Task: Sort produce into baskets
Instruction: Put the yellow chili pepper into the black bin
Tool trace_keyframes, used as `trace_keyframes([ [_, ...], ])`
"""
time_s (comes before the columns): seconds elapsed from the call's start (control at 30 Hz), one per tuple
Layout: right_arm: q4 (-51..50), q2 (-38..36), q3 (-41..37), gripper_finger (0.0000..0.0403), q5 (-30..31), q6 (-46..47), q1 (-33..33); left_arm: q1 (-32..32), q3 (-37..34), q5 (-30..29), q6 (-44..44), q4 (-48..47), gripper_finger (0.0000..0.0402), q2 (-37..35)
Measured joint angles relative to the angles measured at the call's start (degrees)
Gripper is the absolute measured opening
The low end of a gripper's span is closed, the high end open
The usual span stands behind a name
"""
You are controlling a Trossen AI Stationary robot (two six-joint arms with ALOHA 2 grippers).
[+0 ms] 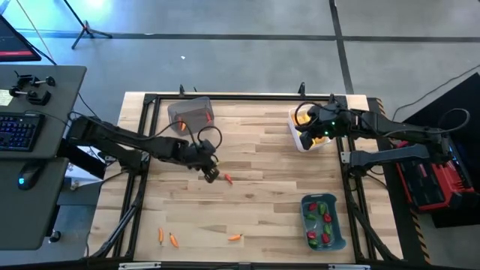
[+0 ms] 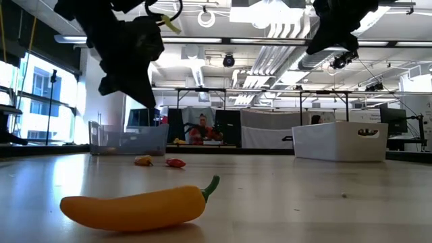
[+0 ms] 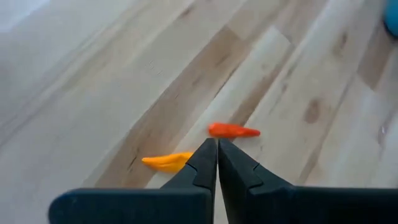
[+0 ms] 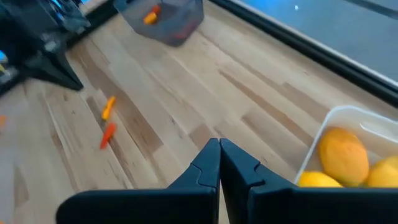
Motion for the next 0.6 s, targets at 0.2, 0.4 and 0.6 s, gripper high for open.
trace_keyframes([
  [0.2,-2.14,0.02,0.0,0.0,0.03,1.19,0.0,0.99,1.56,6.64,11.57,1.31,0.0042,0.69],
  [0.4,-2.08,0.04,0.0,0.0,0.93,2.74,0.0,-1.48,9.93,7.66,26.72,-3.75,0.0125,6.97],
  [0.6,-2.05,0.04,0.0,0.0,1.23,2.97,0.0,-2.82,17.07,5.97,43.96,-11.17,0.0208,14.54],
])
